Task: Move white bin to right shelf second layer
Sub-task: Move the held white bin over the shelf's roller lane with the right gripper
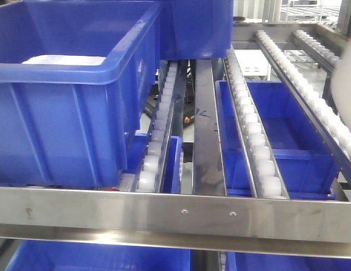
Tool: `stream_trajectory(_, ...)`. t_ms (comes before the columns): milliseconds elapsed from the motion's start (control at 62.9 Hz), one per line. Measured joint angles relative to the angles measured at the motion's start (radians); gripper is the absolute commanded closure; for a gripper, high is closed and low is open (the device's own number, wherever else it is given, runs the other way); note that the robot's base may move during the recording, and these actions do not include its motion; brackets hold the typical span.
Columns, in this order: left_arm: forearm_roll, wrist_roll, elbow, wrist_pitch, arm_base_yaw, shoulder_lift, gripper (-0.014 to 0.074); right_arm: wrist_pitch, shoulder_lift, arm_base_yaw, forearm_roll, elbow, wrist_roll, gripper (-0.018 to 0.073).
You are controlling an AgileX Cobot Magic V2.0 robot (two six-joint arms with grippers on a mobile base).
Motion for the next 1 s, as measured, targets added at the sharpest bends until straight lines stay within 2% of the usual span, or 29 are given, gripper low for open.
stream_trajectory(159,0.0,0.0,0.0,0.0,0.0,0.0,0.0512,-0.107,0.084,0.0,0.0,0.0,0.0,0.0482)
stream_trajectory(509,0.0,0.0,0.0,0.0,0.0,0.0,0.0512,-0.32,0.422,0.0,0.0,0.0,0.0,0.0482)
stream_trajectory(747,0.0,0.0,0.0,0.0,0.0,0.0,0.0512,-0.361,0.585,0.0,0.0,0.0,0.0,0.0482)
stream_trajectory(1001,0.0,0.0,0.0,0.0,0.0,0.0,0.0512,-0.376,0.617,0.0,0.0,0.0,0.0,0.0468)
